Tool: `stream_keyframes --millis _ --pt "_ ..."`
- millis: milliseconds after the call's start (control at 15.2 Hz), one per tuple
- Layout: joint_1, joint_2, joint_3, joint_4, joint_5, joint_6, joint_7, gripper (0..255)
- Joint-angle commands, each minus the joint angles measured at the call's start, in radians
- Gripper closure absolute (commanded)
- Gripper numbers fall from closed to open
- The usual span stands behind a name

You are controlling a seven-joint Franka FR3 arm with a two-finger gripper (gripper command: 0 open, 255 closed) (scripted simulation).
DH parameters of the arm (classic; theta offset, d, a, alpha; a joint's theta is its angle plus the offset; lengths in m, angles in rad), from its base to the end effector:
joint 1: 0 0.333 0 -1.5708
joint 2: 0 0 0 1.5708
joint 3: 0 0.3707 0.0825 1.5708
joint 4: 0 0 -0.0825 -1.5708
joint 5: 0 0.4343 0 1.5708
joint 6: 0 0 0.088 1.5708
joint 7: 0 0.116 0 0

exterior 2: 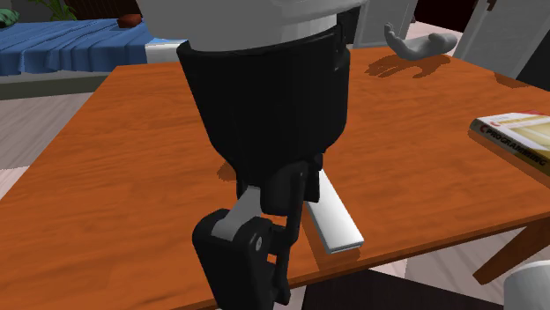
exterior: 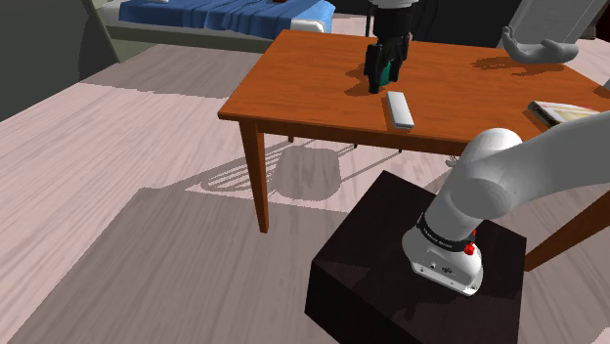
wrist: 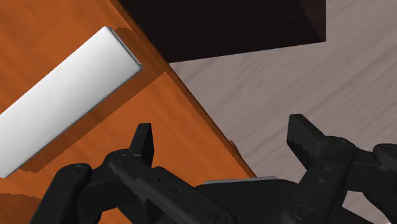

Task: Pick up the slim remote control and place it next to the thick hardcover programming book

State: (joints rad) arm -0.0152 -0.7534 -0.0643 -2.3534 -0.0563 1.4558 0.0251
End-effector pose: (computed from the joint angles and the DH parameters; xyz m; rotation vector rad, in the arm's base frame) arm 0.3120 -0.0383 0.6015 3.1207 -0.1349 -0.2275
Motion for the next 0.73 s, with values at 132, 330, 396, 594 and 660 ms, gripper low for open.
stream_keyframes --millis 132,330,396,594,660 --pt "-0.044 0.006 -0.022 -0.028 -0.017 0.054 0.048 0" --pt "-0.112 0.014 -0.057 -0.069 -0.042 0.134 0.119 0" --pt "-0.134 0.016 -0.068 -0.083 -0.051 0.160 0.143 0" --pt "-0.203 0.023 -0.104 -0.122 -0.077 0.238 0.215 0" --pt "-0.227 0.025 -0.116 -0.135 -0.086 0.264 0.239 0"
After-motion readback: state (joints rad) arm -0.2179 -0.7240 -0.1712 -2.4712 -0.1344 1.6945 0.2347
